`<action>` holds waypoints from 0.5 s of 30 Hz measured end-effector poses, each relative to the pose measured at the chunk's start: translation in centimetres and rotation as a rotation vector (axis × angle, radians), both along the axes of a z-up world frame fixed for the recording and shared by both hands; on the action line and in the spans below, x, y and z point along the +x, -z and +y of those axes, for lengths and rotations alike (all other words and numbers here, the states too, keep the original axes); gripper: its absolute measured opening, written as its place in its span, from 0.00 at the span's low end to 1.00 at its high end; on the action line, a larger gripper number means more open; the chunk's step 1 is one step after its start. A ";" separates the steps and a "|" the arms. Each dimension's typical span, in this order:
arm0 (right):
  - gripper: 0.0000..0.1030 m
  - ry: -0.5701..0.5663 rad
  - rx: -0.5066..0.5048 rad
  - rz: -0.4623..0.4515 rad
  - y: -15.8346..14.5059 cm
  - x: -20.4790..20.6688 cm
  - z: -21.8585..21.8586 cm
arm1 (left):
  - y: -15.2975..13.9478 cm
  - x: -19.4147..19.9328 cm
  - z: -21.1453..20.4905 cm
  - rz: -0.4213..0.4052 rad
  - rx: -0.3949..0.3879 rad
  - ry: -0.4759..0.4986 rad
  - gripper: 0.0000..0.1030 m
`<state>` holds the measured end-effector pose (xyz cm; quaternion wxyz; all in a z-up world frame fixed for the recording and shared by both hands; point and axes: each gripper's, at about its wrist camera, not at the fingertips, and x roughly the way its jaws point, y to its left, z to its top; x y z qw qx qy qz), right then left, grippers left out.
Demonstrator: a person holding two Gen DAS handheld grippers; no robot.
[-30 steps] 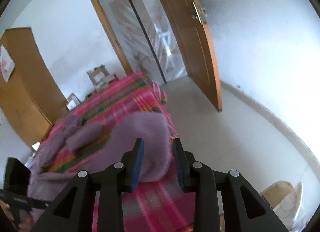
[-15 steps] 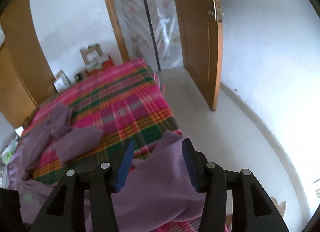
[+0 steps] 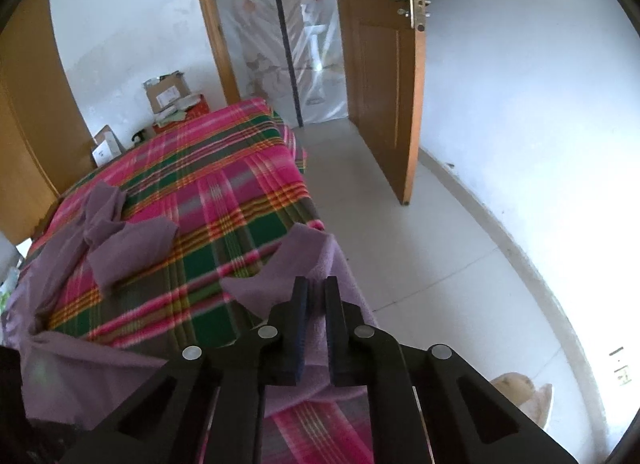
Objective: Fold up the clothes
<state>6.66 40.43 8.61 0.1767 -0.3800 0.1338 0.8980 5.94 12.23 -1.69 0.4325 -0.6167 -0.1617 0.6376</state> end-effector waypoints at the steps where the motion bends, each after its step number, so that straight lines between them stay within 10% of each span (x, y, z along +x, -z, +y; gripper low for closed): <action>1: 0.08 0.002 0.005 -0.001 0.1 0.5 0.0 | 0.0 0.1 0.2 0.000 -0.005 0.005 0.24; 15: 0.08 0.083 -0.087 0.081 1.5 7.3 1.8 | 0.3 1.3 1.2 0.010 -0.033 0.027 0.24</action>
